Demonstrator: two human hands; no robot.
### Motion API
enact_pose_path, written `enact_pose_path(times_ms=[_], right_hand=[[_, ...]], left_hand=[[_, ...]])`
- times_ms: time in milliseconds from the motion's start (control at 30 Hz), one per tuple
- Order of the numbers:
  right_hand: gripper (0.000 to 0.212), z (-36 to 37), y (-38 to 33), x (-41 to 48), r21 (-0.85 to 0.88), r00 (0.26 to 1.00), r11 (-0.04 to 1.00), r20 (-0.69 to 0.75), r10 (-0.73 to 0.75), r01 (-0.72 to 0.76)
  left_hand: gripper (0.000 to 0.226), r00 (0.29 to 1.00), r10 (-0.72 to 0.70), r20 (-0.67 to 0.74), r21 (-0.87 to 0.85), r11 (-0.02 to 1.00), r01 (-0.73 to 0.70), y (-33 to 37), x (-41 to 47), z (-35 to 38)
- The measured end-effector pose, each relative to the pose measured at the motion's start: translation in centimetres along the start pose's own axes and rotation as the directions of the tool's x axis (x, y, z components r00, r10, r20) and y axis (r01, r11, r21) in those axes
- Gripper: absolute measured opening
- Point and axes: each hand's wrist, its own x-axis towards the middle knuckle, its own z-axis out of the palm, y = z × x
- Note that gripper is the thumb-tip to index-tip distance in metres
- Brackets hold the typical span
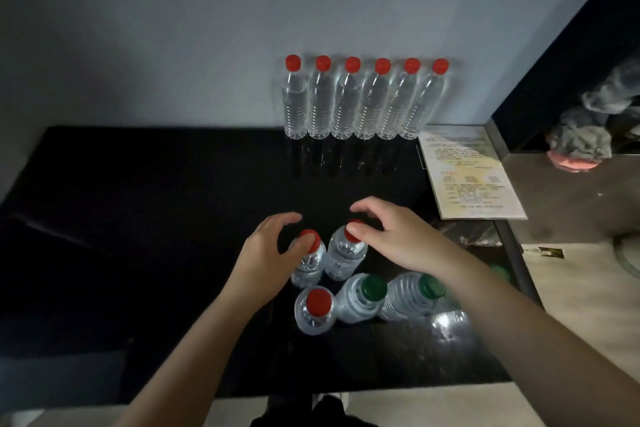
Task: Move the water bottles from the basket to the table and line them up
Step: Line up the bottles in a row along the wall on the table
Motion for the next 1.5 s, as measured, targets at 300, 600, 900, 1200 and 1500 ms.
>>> enact_pose_path(times_ms=[300,600,900,1200,1500], right_hand=[[0.034,3.2,0.2,-0.4,-0.147,0.981,0.988,-0.180,-0.070,0.043],[0.030,4.1,0.7,0.3,-0.167,0.970,0.986,-0.235,-0.055,0.015],[0.022,3.6,0.2,1.3,-0.182,0.971,0.983,-0.225,-0.074,0.032],[0.023,3.0,-5.9,7.0,-0.140,0.955,0.987,-0.274,-0.117,0.081],[0.025,5.0,-11.5,17.8,-0.114,0.934,0.993,-0.352,-0.061,0.022]], left_hand=[[0.027,0.988,-0.047,-0.149,-0.051,0.998,0.040,0.1,-1.8,3.5],[0.029,0.972,-0.003,-0.233,0.002,1.000,0.003,-0.9,-2.2,4.3],[0.029,0.965,-0.042,-0.259,-0.101,0.995,0.017,-2.3,-1.2,3.0],[0.025,0.956,-0.035,-0.290,-0.117,0.993,0.001,-5.1,3.9,-4.3],[0.030,0.963,0.043,-0.267,-0.045,0.997,-0.057,-8.3,12.6,-13.1]])
